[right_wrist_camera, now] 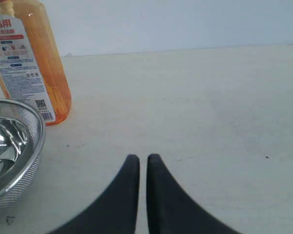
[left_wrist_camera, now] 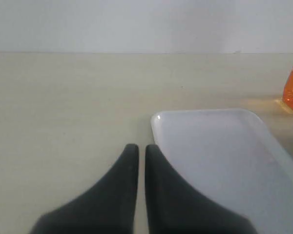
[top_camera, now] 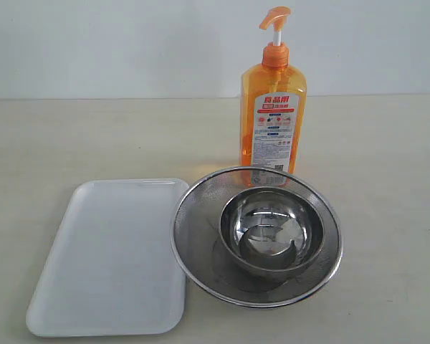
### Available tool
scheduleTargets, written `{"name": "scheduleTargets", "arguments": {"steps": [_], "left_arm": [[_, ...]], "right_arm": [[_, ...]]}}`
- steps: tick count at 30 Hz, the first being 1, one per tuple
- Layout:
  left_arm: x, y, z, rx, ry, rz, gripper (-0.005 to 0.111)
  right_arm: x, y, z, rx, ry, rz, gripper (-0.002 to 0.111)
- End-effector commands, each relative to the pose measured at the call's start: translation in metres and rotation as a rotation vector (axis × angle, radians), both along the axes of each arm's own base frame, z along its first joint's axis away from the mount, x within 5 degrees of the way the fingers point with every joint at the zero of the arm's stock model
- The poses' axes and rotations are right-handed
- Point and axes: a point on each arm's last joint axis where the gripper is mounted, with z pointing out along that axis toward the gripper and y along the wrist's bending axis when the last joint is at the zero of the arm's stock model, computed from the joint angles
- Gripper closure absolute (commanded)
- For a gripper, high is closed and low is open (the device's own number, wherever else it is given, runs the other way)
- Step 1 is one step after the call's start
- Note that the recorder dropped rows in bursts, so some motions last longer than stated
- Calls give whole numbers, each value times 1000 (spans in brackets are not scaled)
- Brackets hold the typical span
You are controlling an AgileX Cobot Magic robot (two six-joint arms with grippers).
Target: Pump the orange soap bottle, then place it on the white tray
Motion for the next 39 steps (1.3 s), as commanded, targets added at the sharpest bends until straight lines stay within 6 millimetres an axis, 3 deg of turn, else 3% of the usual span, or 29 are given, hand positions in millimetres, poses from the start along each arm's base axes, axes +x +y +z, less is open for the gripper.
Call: {"name": "scheduleTargets", "arguments": {"steps": [1, 4, 9, 12, 16, 25, 29, 32, 39], "left_arm": [[0, 0, -1, -4, -3, 6, 102], [0, 0, -1, -4, -3, 6, 102], [0, 0, -1, -4, -3, 6, 102], [0, 0, -1, -4, -3, 6, 102], [0, 0, -1, -4, -3, 6, 102], [0, 0, -1, -4, -3, 6, 102], [0, 0, -1, -4, -3, 6, 102], [0, 0, -1, -4, -3, 6, 102], [0, 0, -1, -4, -3, 6, 102]], "right_arm": [[0, 0, 1, -10, -15, -1, 106], [-2, 0, 17, 35, -57, -3, 106], [-16, 3, 82, 199, -238, 24, 106], [-26, 2, 109, 231, -314, 38, 106], [-32, 2, 123, 243, -364, 42, 106], [-34, 2, 130, 289, -438, 50, 106], [-36, 2, 138, 144, -500, 67, 106], [-21, 7, 145, 130, -442, 112, 106], [39, 36, 158, 26, -286, 332, 106]]}}
